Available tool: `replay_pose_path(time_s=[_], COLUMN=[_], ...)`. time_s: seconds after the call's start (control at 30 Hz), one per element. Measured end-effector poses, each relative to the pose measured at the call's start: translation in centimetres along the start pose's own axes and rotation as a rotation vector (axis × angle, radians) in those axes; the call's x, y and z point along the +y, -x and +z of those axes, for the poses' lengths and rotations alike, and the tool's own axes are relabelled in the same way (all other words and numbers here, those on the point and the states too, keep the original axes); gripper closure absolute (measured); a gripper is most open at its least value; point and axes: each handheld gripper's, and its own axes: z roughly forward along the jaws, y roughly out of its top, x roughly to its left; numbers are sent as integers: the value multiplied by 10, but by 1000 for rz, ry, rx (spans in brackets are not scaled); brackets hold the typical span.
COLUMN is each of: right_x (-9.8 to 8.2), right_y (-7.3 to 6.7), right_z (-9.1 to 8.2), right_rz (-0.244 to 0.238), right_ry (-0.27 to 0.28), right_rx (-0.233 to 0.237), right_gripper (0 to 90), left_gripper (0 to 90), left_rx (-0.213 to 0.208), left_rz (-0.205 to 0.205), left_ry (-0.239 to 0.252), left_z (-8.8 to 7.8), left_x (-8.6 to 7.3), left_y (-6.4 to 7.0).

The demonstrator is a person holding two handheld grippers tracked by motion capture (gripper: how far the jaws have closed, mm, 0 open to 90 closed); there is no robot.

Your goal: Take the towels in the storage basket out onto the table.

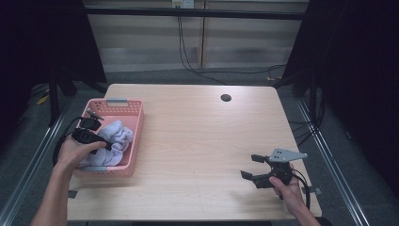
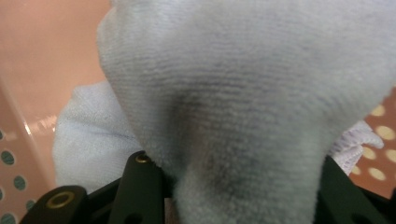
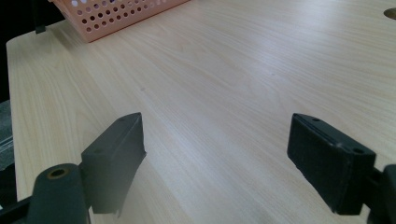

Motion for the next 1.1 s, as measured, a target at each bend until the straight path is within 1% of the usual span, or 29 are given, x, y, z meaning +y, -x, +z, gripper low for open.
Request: replay_pose_path(time_s=[0.03,0.1,0.13,0.17,0.2,0.23,0.27,0.33,0.43,0.47,0.5,0.53,0.6,0.63,0.7,0.73,0.77,0.8,0.83,0.9,0.97,1.0,1.03,1.07,1.1], right_x=[0,0,0,0,0,0,0,0,0,0,0,-1,-1,-1,-1,-1,-1,0,0,-1,-1,-1,-1,-1,-1], right_y=[0,0,0,0,0,0,-1,-1,-1,-2,-2,-2,-2,-2,-2,-2,-2,-2,-2,-2,-2,-2,-2,-2,-2], right_z=[0,0,1,1,1,1,1,1,0,0,0,0,0,1,1,1,1,1,0,0,0,0,0,0,0], right_rz=[-1,0,-1,-2,-1,0,3,3,3,3,3,4,5,3,3,2,2,2,2,4,4,3,2,1,1], right_ry=[0,0,0,0,-2,-4,-2,-2,-2,-2,-2,-1,-1,-2,-3,-3,-3,-1,-1,0,0,0,1,2,2], right_rx=[0,0,0,0,0,-1,2,3,3,4,4,6,6,9,10,10,10,8,9,7,4,5,5,5,5], right_gripper=[186,186,186,186,186,186,186,186,186,186,186,186,186,186,186,186,186,186,186,186,186,186,186,186,186], left_gripper=[589,589,589,589,587,585,586,586,587,586,586,586,586,586,586,586,586,586,586,585,586,586,586,586,586], left_rx=[-3,-6,9,1,-8,-17,-14,-25,-37,-41,-41,-58,-59,-49,-46,-48,-48,-56,-65,-71,-75,-82,-93,-83,-83], left_rz=[-4,-6,-7,-9,-23,-7,9,6,14,6,6,-9,-11,-17,-15,-15,-15,-14,-25,-13,-11,13,-1,8,8], left_ry=[9,13,43,53,65,80,89,113,126,148,148,172,179,194,190,211,211,218,234,249,253,265,280,283,283], left_z=[-2,-4,-9,-12,-13,-16,-18,-21,-27,-28,-28,-32,-36,-40,-42,-46,-46,-48,-50,-55,-57,-61,-63,-65,-65], left_x=[-1,-1,-2,-2,-2,-2,-2,-3,-4,-4,-4,-4,-4,-2,-2,0,0,1,2,3,4,4,4,4,4], left_y=[0,0,0,0,0,0,1,2,1,2,2,3,2,3,3,3,3,3,4,5,6,9,11,12,12])
